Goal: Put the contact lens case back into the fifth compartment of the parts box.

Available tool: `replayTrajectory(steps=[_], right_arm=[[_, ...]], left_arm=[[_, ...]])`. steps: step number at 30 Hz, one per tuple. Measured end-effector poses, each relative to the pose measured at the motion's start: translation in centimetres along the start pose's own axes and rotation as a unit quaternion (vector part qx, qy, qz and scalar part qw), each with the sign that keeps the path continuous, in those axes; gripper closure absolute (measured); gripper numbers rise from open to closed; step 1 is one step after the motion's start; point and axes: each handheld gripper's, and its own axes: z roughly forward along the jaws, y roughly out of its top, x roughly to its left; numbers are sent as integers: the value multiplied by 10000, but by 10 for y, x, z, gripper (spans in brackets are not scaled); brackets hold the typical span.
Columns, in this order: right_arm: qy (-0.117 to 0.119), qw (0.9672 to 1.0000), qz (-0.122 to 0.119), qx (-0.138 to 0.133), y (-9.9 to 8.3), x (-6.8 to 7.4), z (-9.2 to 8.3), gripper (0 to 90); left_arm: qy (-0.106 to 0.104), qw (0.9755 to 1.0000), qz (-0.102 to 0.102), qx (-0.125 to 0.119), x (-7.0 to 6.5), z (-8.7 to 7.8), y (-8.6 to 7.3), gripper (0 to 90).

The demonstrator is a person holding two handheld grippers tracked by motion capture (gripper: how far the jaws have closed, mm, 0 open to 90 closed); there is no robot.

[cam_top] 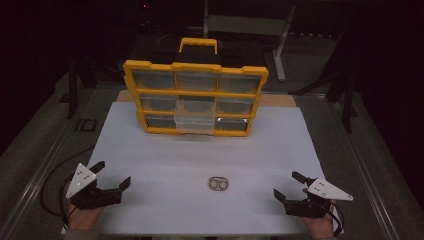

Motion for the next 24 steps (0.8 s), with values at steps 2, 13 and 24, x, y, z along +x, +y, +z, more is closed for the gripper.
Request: replayTrajectory(steps=[2, 13, 24], right_arm=[[4, 10000, -8, 1, 0, 0, 1, 79], [-49, 9999, -25, 125, -2, -1, 6, 80], [-56, 9997, 97, 197, 1, -2, 7, 79]], left_arm=[[0, 10000, -40, -27, 0, -1, -1, 1], [38, 9999, 55, -84, -3, 2, -13, 1], [-72, 10000, 10, -45, -5, 6, -15, 1]])
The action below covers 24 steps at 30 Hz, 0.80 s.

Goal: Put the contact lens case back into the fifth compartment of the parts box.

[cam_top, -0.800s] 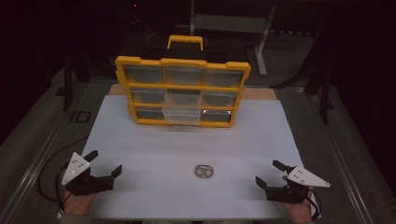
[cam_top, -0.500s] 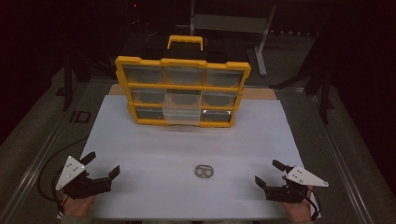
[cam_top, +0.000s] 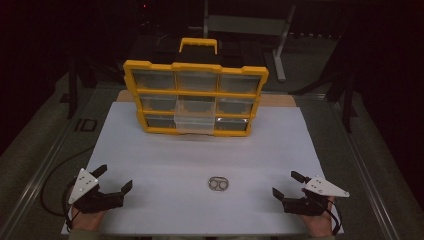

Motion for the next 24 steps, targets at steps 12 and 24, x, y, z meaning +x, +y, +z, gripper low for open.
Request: replayTrajectory(steps=[12, 24], right_arm=[[224, 9996, -90, 137, 18, 3, -1, 80], [271, 9983, -47, 516, 37, 4, 8, 72]], left_arm=[[37, 10000, 11, 36, -1, 1, 0, 1], [20, 10000, -20, 40, -2, 1, -1, 1]])
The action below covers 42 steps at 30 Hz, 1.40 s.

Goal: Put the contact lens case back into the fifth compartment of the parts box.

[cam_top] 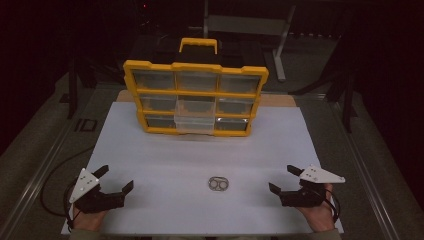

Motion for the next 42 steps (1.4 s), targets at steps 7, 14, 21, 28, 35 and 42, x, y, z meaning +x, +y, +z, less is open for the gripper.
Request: replayTrajectory(steps=[7, 14, 21, 28, 35, 42], right_arm=[[84, 9997, -87, 218, 11, 4, 8, 72], [184, 9988, -280, 354, 26, 11, 17, 72], [159, 9968, -481, 613, 39, 17, 26, 72], [174, 9952, -679, 687, 49, 22, 33, 72], [86, 9922, -1000, 735, 61, 28, 40, 73], [81, 9897, -1169, 824, 69, 31, 51, 74]], left_arm=[[-1, 10000, 31, 1, -1, 1, 0, 1], [2, 10000, 45, 8, -2, 1, 0, 1], [8, 10000, 63, 25, -3, 1, 0, 1], [18, 10000, 75, 27, -3, 1, 0, 1], [17, 10000, 66, 45, -3, 2, 0, 1], [9, 10000, 63, 33, -2, 1, 0, 1]])
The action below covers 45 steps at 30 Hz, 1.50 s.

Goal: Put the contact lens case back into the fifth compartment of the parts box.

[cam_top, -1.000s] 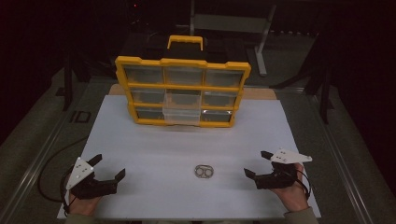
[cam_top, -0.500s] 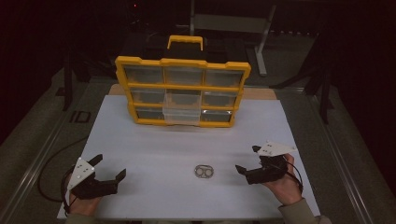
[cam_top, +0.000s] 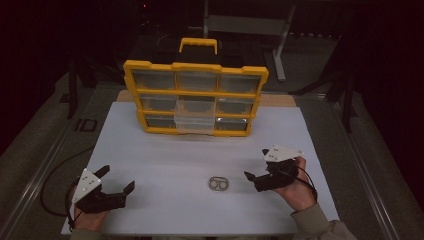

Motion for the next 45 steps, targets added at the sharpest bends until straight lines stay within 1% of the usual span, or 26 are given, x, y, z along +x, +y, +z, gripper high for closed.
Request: replayTrajectory(steps=[9, 10, 14, 19, 25, 27, 33, 38, 41, 45], right_arm=[[89, 9998, -105, 155, 8, -1, 11, 75], [174, 9996, -120, 212, 10, -1, 14, 75], [217, 9993, -172, 258, 12, 0, 16, 74], [318, 9984, -280, 378, 18, 2, 19, 74], [373, 9969, -447, 539, 23, 4, 24, 74], [430, 9962, -471, 589, 25, 4, 26, 73], [490, 9938, -580, 810, 28, 7, 32, 73], [553, 9910, -740, 968, 33, 9, 37, 73], [601, 9887, -839, 1086, 34, 10, 41, 73], [673, 9864, -903, 1201, 33, 10, 49, 73]], left_arm=[[-7, 10000, 7, 13, 0, 0, 0, 1], [-9, 10000, 1, 17, 1, 0, 0, 1], [-9, 10000, -25, 16, 1, 1, -1, 1], [-24, 10000, -17, 28, 1, 1, -1, 1], [-24, 10000, -12, 39, 1, 1, -2, 1], [-27, 10000, -12, 40, 1, 1, -2, 1], [-35, 10000, -9, 45, 1, 2, -2, 1], [-41, 10000, 7, 59, 1, 2, -2, 1], [-47, 10000, 9, 58, 1, 2, -2, 1], [-56, 10000, 28, 72, 0, 3, -2, 1]])
